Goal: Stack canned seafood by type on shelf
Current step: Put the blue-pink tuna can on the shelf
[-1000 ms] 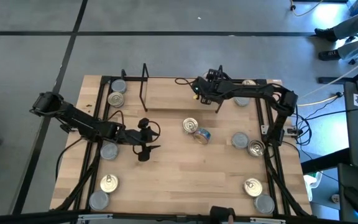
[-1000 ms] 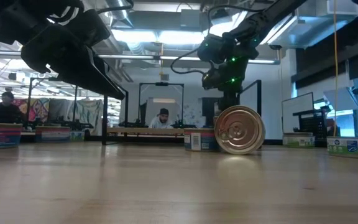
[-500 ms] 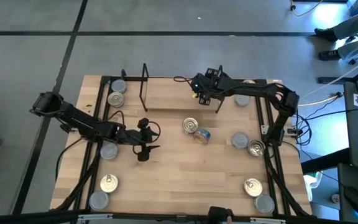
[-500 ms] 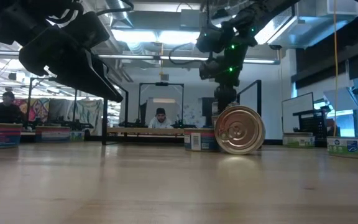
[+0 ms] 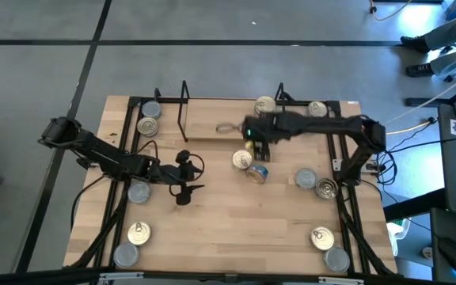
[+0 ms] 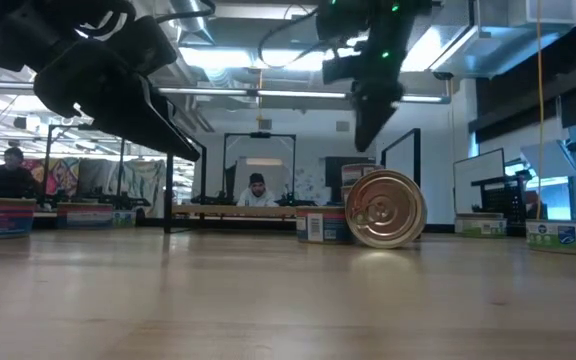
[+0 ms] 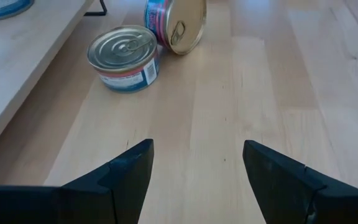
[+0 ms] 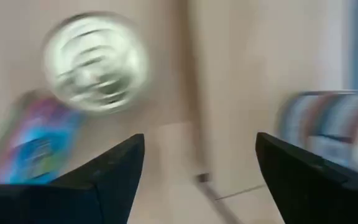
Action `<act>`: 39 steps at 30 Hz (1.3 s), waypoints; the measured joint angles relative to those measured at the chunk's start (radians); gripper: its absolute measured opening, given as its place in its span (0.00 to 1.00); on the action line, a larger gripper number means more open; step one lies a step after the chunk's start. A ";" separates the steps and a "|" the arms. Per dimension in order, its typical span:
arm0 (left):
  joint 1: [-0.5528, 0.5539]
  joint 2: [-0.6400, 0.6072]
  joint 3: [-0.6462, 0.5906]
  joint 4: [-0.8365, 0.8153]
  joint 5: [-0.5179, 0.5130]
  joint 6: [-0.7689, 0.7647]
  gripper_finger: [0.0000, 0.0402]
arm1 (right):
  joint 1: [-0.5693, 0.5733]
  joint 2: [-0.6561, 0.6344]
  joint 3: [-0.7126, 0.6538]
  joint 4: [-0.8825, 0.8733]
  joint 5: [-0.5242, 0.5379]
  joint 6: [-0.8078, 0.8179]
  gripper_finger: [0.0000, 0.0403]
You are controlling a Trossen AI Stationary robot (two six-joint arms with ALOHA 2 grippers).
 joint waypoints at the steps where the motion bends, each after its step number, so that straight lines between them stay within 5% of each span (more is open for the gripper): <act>1: 0.003 0.005 0.000 0.013 0.000 0.001 0.62 | 0.028 -0.008 -0.024 0.009 0.000 0.008 0.75; 7: 0.050 0.078 0.038 0.103 0.002 0.027 0.62 | 0.146 -0.066 -0.209 0.198 0.031 0.010 0.75; 12: 0.132 0.217 0.183 0.103 0.030 0.040 0.62 | 0.203 -0.174 -0.237 0.166 0.152 -0.010 0.75; 24: 0.330 0.589 0.544 0.102 0.102 0.167 0.62 | 0.297 -0.400 -0.463 0.354 0.151 0.108 0.75; 39: 0.351 0.647 0.564 -0.086 0.216 0.104 0.62 | 0.337 -0.410 -0.570 0.476 0.158 0.099 0.75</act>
